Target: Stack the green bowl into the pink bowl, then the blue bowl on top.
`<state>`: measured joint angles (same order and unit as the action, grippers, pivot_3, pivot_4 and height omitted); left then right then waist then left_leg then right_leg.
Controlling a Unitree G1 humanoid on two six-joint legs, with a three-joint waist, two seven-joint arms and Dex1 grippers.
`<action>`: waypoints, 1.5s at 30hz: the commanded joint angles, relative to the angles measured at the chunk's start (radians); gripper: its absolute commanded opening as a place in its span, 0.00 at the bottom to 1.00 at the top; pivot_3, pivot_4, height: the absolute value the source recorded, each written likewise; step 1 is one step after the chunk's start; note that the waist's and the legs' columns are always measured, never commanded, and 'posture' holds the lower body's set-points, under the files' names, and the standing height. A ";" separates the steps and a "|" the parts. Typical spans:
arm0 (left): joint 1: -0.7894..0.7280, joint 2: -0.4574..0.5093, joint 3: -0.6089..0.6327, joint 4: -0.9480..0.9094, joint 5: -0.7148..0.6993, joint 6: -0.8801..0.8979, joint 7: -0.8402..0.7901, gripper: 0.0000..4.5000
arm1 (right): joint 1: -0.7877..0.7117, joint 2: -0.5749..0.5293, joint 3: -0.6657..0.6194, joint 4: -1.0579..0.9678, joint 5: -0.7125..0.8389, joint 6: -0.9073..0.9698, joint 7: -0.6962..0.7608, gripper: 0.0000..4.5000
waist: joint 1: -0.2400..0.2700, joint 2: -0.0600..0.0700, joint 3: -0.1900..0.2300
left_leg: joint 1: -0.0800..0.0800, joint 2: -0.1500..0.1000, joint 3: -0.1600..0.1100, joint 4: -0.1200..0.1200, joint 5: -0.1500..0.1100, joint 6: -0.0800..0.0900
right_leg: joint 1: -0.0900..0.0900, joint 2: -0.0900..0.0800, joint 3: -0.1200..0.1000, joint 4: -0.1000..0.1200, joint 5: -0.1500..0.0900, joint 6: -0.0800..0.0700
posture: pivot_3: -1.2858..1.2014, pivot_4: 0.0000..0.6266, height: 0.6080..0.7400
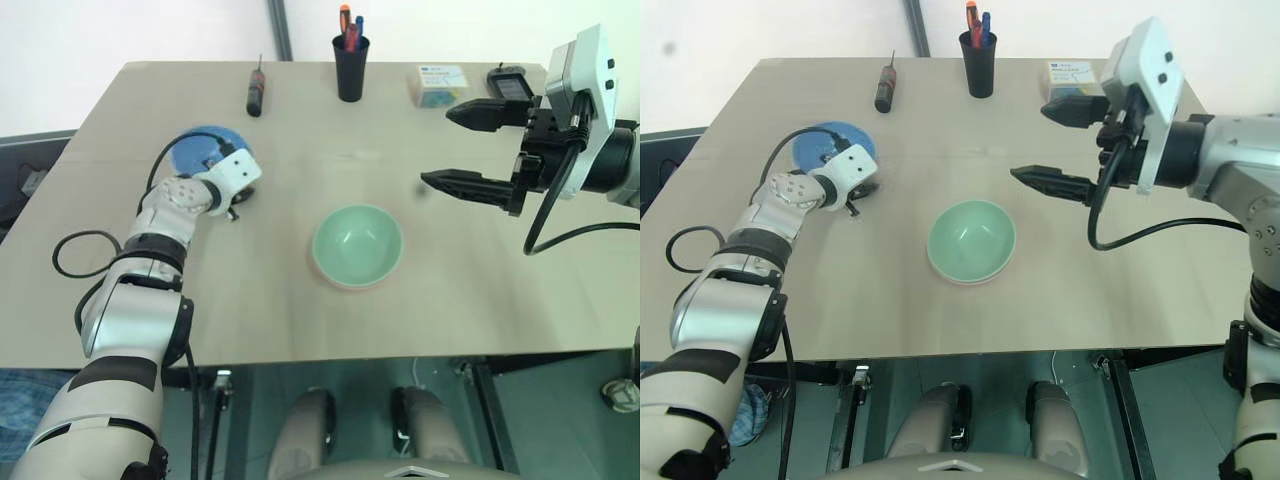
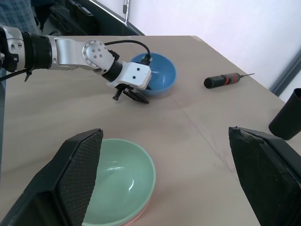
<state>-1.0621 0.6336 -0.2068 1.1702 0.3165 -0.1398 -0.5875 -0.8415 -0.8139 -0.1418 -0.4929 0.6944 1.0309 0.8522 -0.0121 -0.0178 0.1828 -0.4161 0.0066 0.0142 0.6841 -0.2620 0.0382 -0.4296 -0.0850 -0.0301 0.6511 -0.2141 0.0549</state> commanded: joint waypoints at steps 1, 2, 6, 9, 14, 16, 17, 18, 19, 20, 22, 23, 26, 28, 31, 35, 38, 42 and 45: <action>-0.040 0.014 0.000 -0.005 0.004 -0.018 -0.019 0.01 | -0.003 -0.023 -0.019 -0.018 0.011 -0.033 -0.008 1.00 | 0.002 0.000 0.000 | 0.000 0.000 0.000 0.000 0.000 0.000 | 0.000 0.000 0.000 0.000 0.000 0.000 | 0.52 0.24 1.00; -0.043 0.016 0.000 -0.008 0.003 -0.020 -0.026 0.01 | -0.002 -0.024 -0.018 -0.017 0.012 -0.035 -0.010 1.00 | 0.003 0.000 0.000 | 0.000 0.000 0.000 0.000 0.000 0.000 | 0.000 0.000 0.000 0.000 0.000 0.000 | 0.52 0.24 1.00; -0.064 0.015 0.005 -0.032 -0.001 -0.044 -0.038 0.01 | -0.001 -0.026 -0.014 -0.014 0.018 -0.044 -0.017 1.00 | 0.002 -0.001 0.000 | -0.001 -0.001 0.000 0.001 0.000 0.000 | 0.000 0.000 0.000 0.000 0.000 0.000 | 0.52 0.24 1.00; -0.081 -0.010 0.032 -0.086 -0.054 -0.089 -0.108 0.01 | 0.003 -0.025 -0.011 -0.014 0.022 -0.048 -0.020 1.00 | 0.003 -0.001 0.000 | -0.001 -0.001 0.000 0.001 0.000 0.000 | 0.000 0.000 0.000 0.000 0.000 0.000 | 0.52 0.24 1.00; -0.095 -0.063 0.067 -0.219 -0.165 -0.102 -0.268 0.01 | 0.005 -0.030 -0.004 -0.008 0.022 -0.059 -0.020 1.00 | 0.009 -0.001 0.000 | -0.002 -0.001 -0.001 0.002 0.000 0.000 | 0.000 -0.001 0.000 -0.001 0.000 0.000 | 0.52 0.24 1.00; -0.070 -0.101 0.062 -0.388 -0.261 -0.132 -0.413 0.01 | 0.003 -0.032 0.001 -0.004 0.020 -0.064 -0.018 1.00 | 0.010 -0.001 0.000 | -0.002 -0.001 0.000 0.002 0.000 0.001 | -0.001 -0.001 0.000 -0.002 0.000 0.001 | 0.52 0.24 1.00; -0.050 -0.114 0.060 -0.472 -0.315 -0.128 -0.483 0.01 | 0.002 -0.033 0.004 -0.003 0.017 -0.066 -0.018 1.00 | 0.011 -0.001 0.000 | -0.003 -0.001 -0.001 0.001 0.000 0.001 | -0.001 0.000 0.000 -0.002 0.000 0.001 | 0.52 0.24 1.00; -0.029 -0.120 0.059 -0.542 -0.362 -0.116 -0.546 0.01 | 0.002 -0.035 0.005 -0.002 0.018 -0.069 -0.018 1.00 | 0.013 -0.001 0.000 | -0.004 0.000 -0.001 0.002 0.000 0.000 | -0.001 -0.001 0.000 -0.002 0.000 0.001 | 0.52 0.24 1.00; -0.005 -0.116 0.052 -0.604 -0.396 -0.083 -0.602 0.01 | 0.002 -0.036 0.006 -0.002 0.018 -0.070 -0.018 1.00 | 0.012 -0.001 0.000 | -0.004 0.000 -0.001 0.002 0.000 0.000 | -0.001 -0.001 0.000 -0.004 0.001 0.001 | 0.52 0.24 1.00; 0.017 -0.111 0.047 -0.661 -0.423 -0.061 -0.645 0.01 | 0.004 -0.037 0.006 -0.004 0.020 -0.070 -0.020 1.00 | 0.009 -0.001 0.000 | -0.004 0.000 -0.001 0.002 0.000 0.000 | -0.001 -0.001 0.000 -0.004 0.001 0.001 | 0.52 0.24 1.00; 0.074 -0.094 0.031 -0.793 -0.488 -0.020 -0.741 0.01 | 0.007 -0.038 0.006 -0.007 0.025 -0.070 -0.024 1.00 | -0.006 0.000 0.000 | -0.003 0.000 0.000 0.001 0.000 0.000 | -0.001 0.000 0.003 -0.004 0.001 0.001 | 0.52 0.24 1.00; 0.110 -0.079 0.020 -0.869 -0.530 0.006 -0.801 0.01 | 0.009 -0.038 0.007 -0.008 0.025 -0.071 -0.025 1.00 | -0.008 0.000 0.000 | -0.001 0.000 0.000 0.000 -0.001 0.001 | -0.001 0.000 0.005 -0.004 0.001 0.001 | 0.52 0.24 1.00; 0.191 -0.030 -0.012 -1.028 -0.603 0.092 -0.917 0.01 | 0.013 -0.044 0.012 -0.006 0.018 -0.078 -0.028 1.00 | -0.013 0.000 0.000 | 0.000 0.002 -0.001 0.000 -0.002 0.003 | -0.001 0.001 0.005 -0.003 0.001 0.001 | 0.52 0.24 1.00; 0.222 0.004 -0.022 -1.088 -0.620 0.140 -0.959 0.01 | 0.015 -0.046 0.014 -0.005 0.017 -0.081 -0.029 1.00 | -0.007 0.000 0.000 | 0.000 0.002 -0.001 0.001 -0.002 0.003 | -0.001 0.002 0.005 -0.002 0.001 0.001 | 0.52 0.24 1.00; 0.246 0.046 -0.030 -1.140 -0.636 0.194 -0.998 0.01 | 0.017 -0.046 0.015 -0.004 0.019 -0.084 -0.031 1.00 | -0.002 0.000 0.000 | 0.000 0.002 -0.001 0.003 -0.002 0.004 | -0.001 0.002 0.006 0.000 0.001 0.001 | 0.52 0.24 1.00; 0.260 0.065 -0.028 -1.174 -0.651 0.225 -1.015 0.01 | 0.018 -0.045 0.022 0.003 0.014 -0.094 -0.030 1.00 | 0.005 0.000 0.000 | 0.000 0.001 -0.001 0.004 -0.002 0.004 | -0.001 0.001 0.007 0.001 0.001 0.001 | 0.52 0.24 1.00; 0.260 0.063 -0.022 -1.171 -0.636 0.219 -0.999 0.17 | 0.017 -0.043 0.030 0.010 0.011 -0.103 -0.029 1.00 | 0.003 0.000 0.000 | 0.000 0.001 -0.001 0.004 -0.002 0.004 | -0.001 0.001 0.007 0.001 0.001 0.001 | 0.52 0.24 1.00; 0.253 0.033 0.005 -1.144 -0.625 0.192 -0.935 0.43 | 0.014 -0.043 0.036 0.016 0.012 -0.110 -0.027 1.00 | 0.002 0.000 0.000 | 0.000 0.001 -0.001 0.004 -0.002 0.004 | -0.001 0.002 0.007 0.001 0.001 0.001 | 0.52 0.24 1.00; 0.248 0.007 0.035 -1.132 -0.628 0.232 -0.850 0.75 | 0.020 -0.049 0.040 0.019 0.010 -0.116 -0.023 1.00 | 0.002 0.000 0.000 | 0.000 0.001 -0.001 0.004 -0.002 0.004 | -0.001 0.002 0.007 0.001 0.001 0.001 | 0.52 0.24 1.00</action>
<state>-0.7962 0.6460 -0.2231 0.0465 -0.3070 0.0779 -1.4968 -0.8141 -0.8471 -0.0875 -0.4650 0.7092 0.9337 0.8251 -0.0096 -0.0177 0.1833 -0.4159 0.0073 0.0133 0.6885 -0.2640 0.0419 -0.4305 -0.0836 -0.0229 0.6525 -0.2132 0.0563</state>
